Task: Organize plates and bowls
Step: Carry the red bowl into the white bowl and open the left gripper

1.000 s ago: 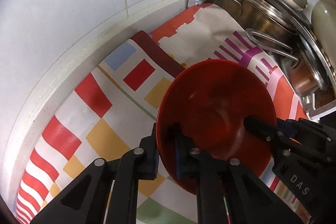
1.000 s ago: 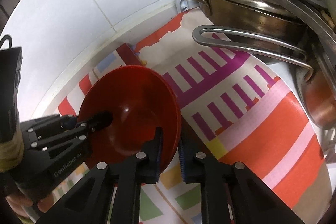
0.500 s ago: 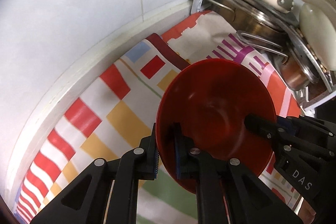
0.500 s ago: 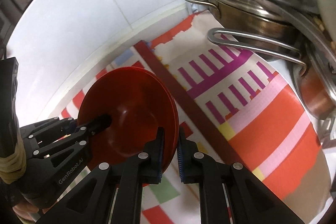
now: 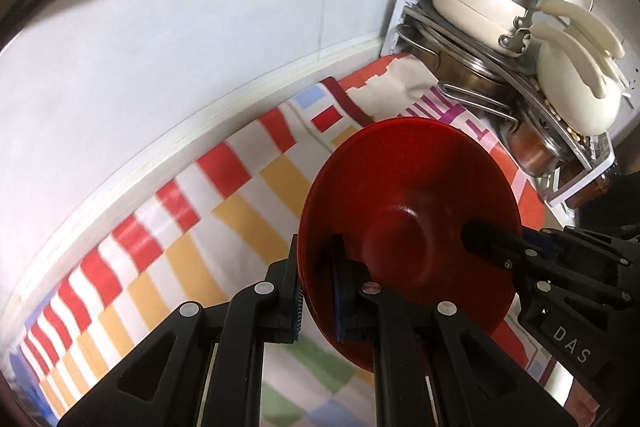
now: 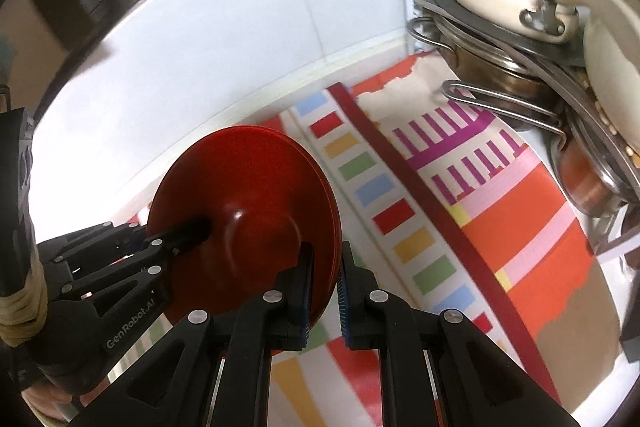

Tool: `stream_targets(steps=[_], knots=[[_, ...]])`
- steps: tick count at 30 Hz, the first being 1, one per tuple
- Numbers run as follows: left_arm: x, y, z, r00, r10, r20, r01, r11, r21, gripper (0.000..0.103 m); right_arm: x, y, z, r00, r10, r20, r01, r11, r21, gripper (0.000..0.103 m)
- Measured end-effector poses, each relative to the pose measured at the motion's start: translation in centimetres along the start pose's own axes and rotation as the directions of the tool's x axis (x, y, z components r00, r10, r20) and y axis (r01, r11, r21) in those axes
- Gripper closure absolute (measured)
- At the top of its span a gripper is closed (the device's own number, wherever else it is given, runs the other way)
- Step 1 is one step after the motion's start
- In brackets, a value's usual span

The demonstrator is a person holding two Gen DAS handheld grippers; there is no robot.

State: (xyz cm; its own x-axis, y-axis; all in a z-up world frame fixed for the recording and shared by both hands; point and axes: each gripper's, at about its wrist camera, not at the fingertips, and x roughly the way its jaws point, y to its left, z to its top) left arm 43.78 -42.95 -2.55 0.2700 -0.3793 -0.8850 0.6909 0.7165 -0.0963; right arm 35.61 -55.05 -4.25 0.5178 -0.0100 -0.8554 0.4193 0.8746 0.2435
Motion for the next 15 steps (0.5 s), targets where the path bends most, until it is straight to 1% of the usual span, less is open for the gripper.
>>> stream_targets(steps=[7, 15], knots=[[-3.6, 1.9, -3.8, 0.999, 0.017, 0.028, -0.016, 0.999, -0.047, 0.09, -2.5, 3.0, -2.9, 1.0, 0.018, -0.002, -0.018, 0.998, -0.058, 0.091], [-7.0, 3.8, -8.5, 0.998, 0.039, 0.043, -0.036, 0.997, -0.064, 0.09, -5.1, 6.0, -6.0, 0.999, 0.034, 0.004, -0.033, 0.993, -0.111, 0.091]])
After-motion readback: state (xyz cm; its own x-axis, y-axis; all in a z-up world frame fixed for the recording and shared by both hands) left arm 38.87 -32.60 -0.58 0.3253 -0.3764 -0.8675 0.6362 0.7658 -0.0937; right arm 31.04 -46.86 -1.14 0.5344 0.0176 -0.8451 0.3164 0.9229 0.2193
